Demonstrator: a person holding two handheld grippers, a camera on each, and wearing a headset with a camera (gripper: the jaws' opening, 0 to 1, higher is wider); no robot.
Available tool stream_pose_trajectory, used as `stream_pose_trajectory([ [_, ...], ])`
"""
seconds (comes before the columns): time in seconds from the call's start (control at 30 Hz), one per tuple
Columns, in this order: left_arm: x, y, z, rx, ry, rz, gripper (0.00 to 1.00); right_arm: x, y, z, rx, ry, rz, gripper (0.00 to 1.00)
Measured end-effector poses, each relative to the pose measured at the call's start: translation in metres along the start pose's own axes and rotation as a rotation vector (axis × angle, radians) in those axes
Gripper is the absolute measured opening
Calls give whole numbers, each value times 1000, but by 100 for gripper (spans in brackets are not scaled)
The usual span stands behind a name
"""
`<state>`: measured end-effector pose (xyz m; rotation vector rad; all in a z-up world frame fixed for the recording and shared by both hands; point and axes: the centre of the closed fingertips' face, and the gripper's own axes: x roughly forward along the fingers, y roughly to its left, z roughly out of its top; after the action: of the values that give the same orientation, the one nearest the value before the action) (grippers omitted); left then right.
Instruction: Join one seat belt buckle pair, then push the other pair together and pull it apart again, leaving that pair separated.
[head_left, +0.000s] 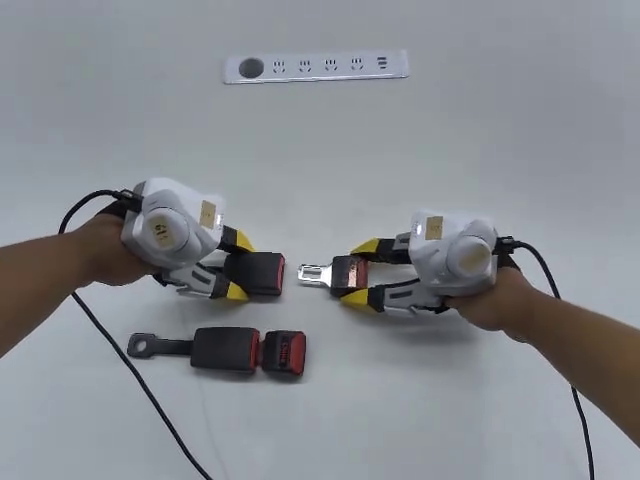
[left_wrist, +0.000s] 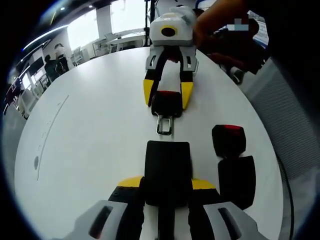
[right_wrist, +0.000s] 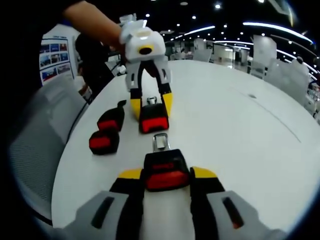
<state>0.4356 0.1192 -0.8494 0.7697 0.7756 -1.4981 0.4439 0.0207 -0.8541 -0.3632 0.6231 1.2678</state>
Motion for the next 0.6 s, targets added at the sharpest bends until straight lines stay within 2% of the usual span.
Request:
stream_pose_trajectory([
  [0.33, 0, 0, 0, -2, -4, 0, 34, 18, 7, 11, -5, 23, -7, 36],
  [0.43, -1, 0, 0, -3, -4, -1, 34, 16, 7, 10, 0, 29, -5, 36],
  [0.5, -1, 0, 0, 3, 0, -1, 34, 19, 15, 12, -13, 32, 19, 36],
  [0.6, 0, 0, 0, 6, 5, -2, 34, 28, 17, 18, -18, 36, 9, 36],
])
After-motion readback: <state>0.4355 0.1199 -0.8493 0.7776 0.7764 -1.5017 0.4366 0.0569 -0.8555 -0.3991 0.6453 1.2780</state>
